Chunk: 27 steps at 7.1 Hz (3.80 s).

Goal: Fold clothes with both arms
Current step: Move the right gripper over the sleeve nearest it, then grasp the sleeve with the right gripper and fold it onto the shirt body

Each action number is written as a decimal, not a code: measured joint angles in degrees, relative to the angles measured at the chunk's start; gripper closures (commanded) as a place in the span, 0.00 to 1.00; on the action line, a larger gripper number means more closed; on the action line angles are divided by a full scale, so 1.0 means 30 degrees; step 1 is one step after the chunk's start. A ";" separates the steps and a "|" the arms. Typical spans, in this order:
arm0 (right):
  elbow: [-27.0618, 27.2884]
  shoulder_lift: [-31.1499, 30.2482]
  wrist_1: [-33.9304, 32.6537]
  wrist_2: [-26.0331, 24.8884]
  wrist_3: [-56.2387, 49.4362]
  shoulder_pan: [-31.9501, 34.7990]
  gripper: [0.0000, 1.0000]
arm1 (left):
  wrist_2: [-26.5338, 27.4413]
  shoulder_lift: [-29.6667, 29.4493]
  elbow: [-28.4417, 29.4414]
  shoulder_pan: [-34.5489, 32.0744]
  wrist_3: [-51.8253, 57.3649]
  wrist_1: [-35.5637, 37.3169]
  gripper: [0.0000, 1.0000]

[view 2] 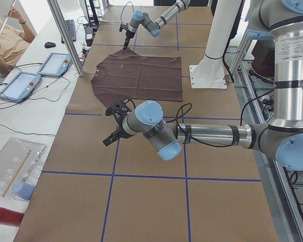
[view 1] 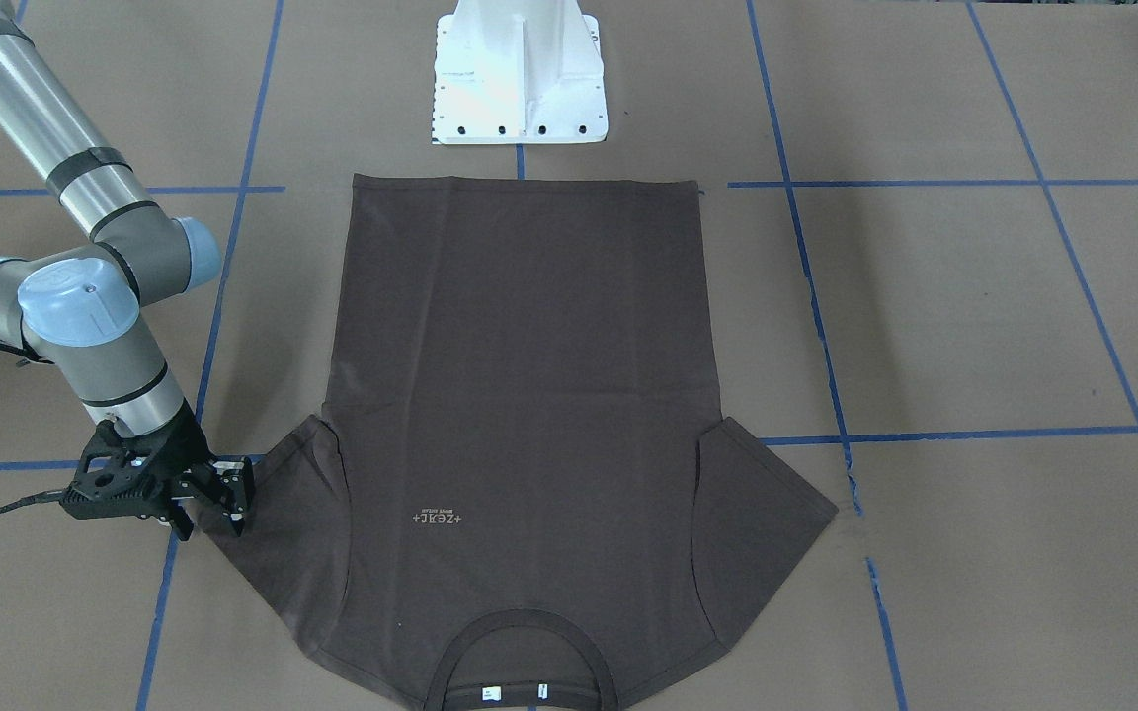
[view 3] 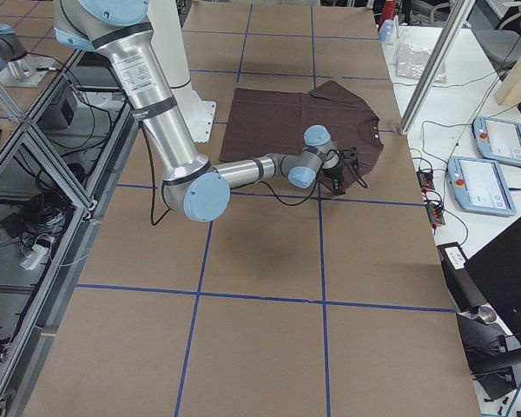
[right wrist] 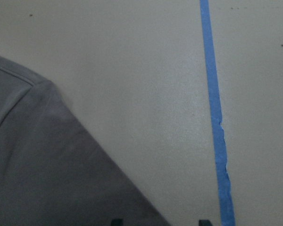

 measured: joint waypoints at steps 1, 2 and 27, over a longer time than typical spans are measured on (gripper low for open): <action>-0.0002 -0.0018 0.0001 -0.0044 -0.0004 -0.0005 0.38 | 0.0000 0.0001 0.0001 0.0000 -0.0013 0.0002 0.00; -0.0012 -0.0028 0.0000 -0.0061 0.0007 -0.0028 0.38 | 0.0000 0.0003 0.0001 0.0000 -0.0020 -0.0003 0.00; 0.3658 0.6190 -1.1834 0.2389 -0.0851 0.1581 0.00 | 0.0275 -0.2199 0.0747 0.2594 -0.6261 -0.0352 0.10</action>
